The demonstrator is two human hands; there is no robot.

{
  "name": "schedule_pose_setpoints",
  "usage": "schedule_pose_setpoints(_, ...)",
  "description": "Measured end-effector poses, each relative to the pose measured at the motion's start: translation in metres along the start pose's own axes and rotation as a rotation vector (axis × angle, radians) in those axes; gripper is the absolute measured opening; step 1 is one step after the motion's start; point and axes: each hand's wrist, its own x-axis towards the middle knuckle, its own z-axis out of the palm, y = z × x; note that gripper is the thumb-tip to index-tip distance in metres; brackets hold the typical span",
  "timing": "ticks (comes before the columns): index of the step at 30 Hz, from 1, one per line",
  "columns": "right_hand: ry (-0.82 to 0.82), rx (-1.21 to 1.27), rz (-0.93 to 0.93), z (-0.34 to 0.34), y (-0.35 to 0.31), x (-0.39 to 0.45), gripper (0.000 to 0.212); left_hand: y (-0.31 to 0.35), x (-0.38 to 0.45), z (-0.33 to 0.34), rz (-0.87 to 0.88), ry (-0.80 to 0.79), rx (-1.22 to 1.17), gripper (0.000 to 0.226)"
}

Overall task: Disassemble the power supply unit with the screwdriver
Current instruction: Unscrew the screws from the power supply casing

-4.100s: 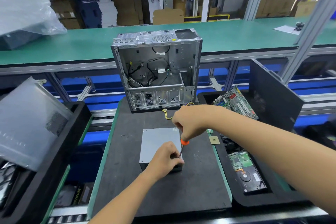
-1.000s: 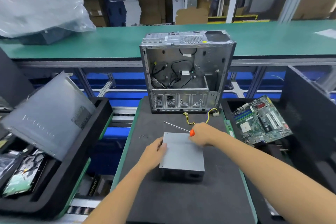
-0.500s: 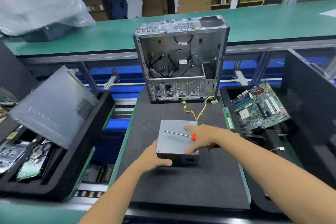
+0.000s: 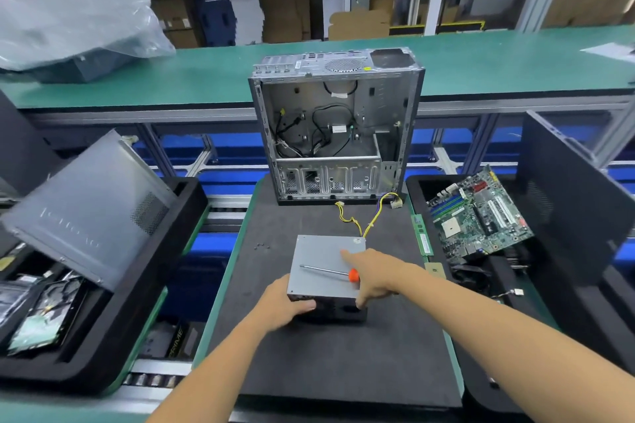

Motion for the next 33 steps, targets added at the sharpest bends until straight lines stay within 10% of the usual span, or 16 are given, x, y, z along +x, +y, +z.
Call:
schedule_pose_setpoints(3,0.032,0.080,-0.023,-0.013,0.007,0.000,0.040,0.009,0.003,-0.005,-0.048,0.085,-0.057,0.023)
schedule_pose_setpoints(15,0.127,0.327,0.066,-0.068,0.016,0.011,0.015,0.056,0.036,-0.027,-0.097,0.264,0.166,0.043)
schedule_pose_setpoints(25,0.314,0.079,0.171,-0.086,0.012,0.021,0.022,0.083,0.069,-0.043,-0.117,0.208,0.206,0.052)
schedule_pose_setpoints(33,0.223,-0.179,0.133,-0.084,0.010,0.040,0.087,0.099,0.090,-0.060,-0.106,0.078,0.072,0.031)
